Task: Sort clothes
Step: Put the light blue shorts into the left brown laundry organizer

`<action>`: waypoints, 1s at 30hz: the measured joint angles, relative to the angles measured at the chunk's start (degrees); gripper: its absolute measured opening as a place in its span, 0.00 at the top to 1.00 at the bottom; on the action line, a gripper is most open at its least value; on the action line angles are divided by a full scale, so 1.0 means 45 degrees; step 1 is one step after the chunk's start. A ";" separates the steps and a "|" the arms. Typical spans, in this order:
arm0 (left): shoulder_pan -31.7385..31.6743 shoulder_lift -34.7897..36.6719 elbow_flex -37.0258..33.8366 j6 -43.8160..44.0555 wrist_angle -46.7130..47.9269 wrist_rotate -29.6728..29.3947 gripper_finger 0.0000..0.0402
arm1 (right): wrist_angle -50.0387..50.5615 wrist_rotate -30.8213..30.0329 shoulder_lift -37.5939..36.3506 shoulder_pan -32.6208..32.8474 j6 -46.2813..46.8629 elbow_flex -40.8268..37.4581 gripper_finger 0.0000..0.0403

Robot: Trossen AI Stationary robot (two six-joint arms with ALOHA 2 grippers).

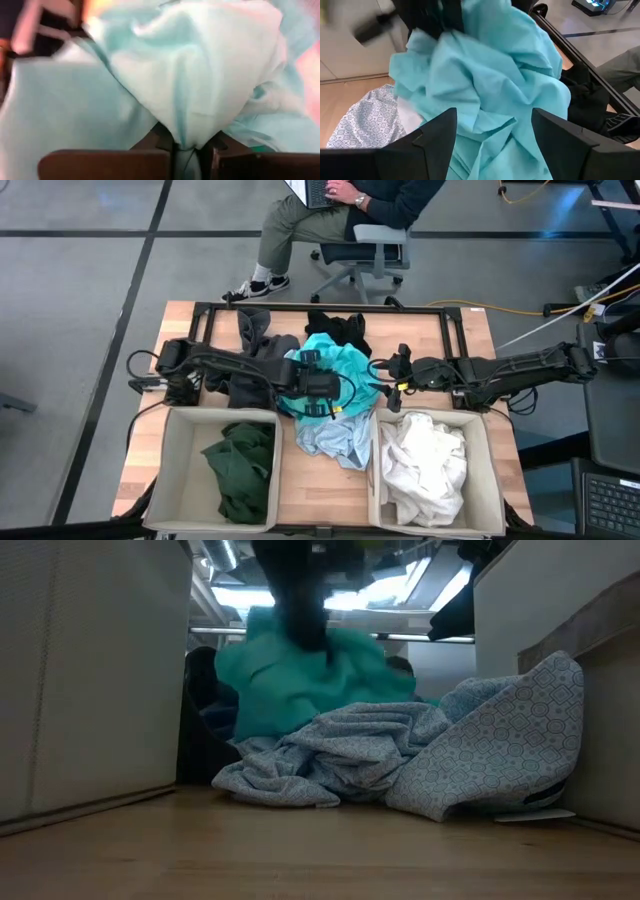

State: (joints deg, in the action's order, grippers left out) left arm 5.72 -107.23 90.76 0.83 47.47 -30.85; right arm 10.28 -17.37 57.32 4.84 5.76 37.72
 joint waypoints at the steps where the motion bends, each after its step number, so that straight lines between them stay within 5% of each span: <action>1: 0.0098 0.0187 0.0126 0.0004 -0.0040 -0.0183 0.93 | -0.0001 -0.0012 0.0000 0.0000 -0.0005 0.0002 0.36; 30: 0.3270 0.5641 0.1152 -0.1513 -0.2129 -0.5528 0.93 | 0.0005 -0.0131 0.0000 0.0000 -0.0019 -0.0002 0.36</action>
State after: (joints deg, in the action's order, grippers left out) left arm 20.44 -81.85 95.94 -5.99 37.89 -55.72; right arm 10.31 -17.96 57.32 4.84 5.67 37.71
